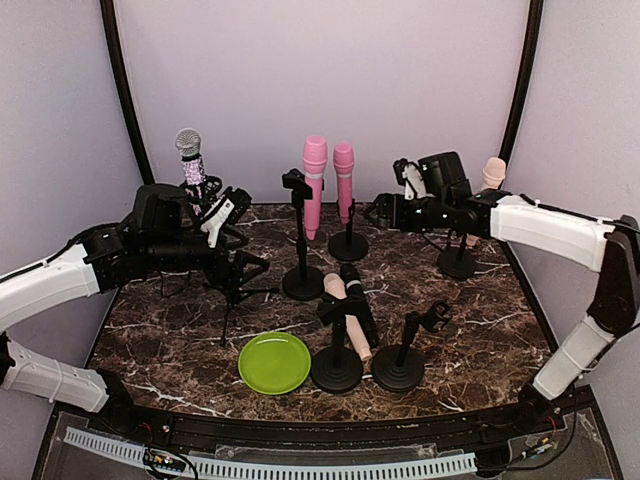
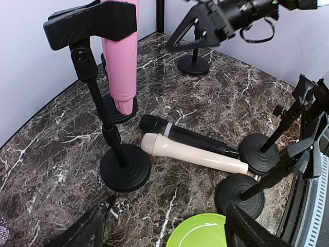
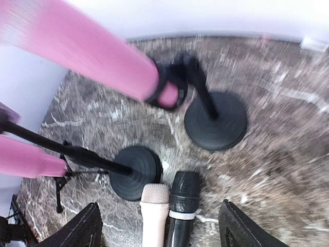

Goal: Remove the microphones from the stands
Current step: Place the microphone at the center of the board, then pick up the microphone stand with the microphone from the center of the board.

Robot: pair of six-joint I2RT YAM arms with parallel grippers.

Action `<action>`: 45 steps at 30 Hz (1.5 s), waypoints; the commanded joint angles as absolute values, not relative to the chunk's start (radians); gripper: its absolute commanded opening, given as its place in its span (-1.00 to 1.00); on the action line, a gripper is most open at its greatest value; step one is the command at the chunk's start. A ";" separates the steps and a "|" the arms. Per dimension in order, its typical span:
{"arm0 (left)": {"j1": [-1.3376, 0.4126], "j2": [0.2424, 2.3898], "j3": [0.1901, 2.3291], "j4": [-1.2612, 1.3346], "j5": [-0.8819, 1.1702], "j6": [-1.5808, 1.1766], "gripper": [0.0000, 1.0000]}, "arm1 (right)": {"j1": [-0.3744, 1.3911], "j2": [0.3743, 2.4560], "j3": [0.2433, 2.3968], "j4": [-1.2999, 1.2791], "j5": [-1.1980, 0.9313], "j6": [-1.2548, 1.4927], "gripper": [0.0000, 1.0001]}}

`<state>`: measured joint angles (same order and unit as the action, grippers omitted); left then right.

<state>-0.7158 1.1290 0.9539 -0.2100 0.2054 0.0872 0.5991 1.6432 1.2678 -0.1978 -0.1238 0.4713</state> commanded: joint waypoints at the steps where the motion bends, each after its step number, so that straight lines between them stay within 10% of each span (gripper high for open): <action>1: -0.712 1.103 0.935 -0.186 0.193 0.099 0.67 | 0.600 1.425 1.262 -0.275 0.109 0.373 0.61; 11: -0.710 1.118 0.933 -0.175 0.170 0.096 0.67 | 0.513 1.202 1.431 -0.537 0.577 0.159 0.86; 26: -0.709 1.113 0.931 -0.174 0.160 0.088 0.68 | 0.210 1.276 1.366 -0.471 0.146 0.180 0.91; 45: -0.710 1.116 0.929 -0.174 0.165 0.085 0.67 | 0.210 1.331 1.311 -0.349 0.179 0.109 -0.08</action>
<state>-0.7155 1.1290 0.9463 -0.1955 0.1665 0.0860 0.2092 1.3636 1.3262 -0.4324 0.2100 0.1177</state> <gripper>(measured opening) 0.836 0.536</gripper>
